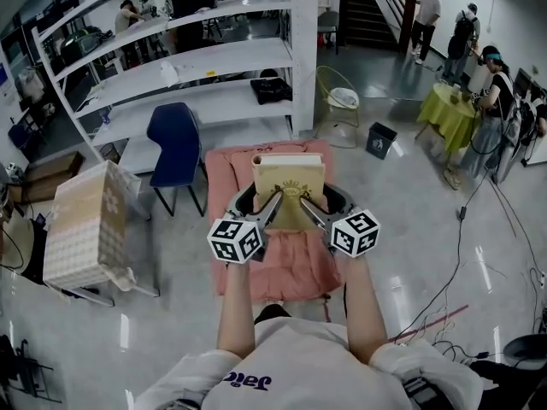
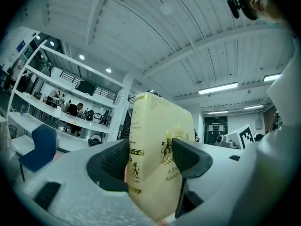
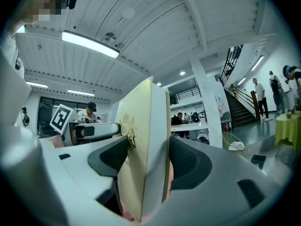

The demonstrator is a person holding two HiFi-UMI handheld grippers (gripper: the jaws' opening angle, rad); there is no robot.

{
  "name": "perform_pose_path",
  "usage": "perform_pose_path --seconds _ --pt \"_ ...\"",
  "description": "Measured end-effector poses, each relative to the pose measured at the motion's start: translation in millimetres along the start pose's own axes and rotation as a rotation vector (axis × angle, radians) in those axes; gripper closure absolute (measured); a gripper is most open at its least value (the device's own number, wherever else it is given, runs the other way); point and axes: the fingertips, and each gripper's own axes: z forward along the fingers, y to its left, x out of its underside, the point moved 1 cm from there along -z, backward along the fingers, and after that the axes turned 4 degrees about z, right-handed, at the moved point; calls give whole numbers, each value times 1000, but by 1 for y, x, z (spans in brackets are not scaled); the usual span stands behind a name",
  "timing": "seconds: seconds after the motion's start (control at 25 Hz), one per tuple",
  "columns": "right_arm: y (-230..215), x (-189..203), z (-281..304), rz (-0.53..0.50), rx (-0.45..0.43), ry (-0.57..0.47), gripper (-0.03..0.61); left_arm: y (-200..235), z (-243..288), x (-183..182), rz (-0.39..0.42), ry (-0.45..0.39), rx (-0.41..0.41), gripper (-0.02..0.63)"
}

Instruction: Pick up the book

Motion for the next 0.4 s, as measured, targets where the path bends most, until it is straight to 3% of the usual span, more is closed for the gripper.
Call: perform_pose_path --seconds 0.4 --pt "7 8 -17 -11 -23 -3 299 -13 -11 11 -29 -27 8 319"
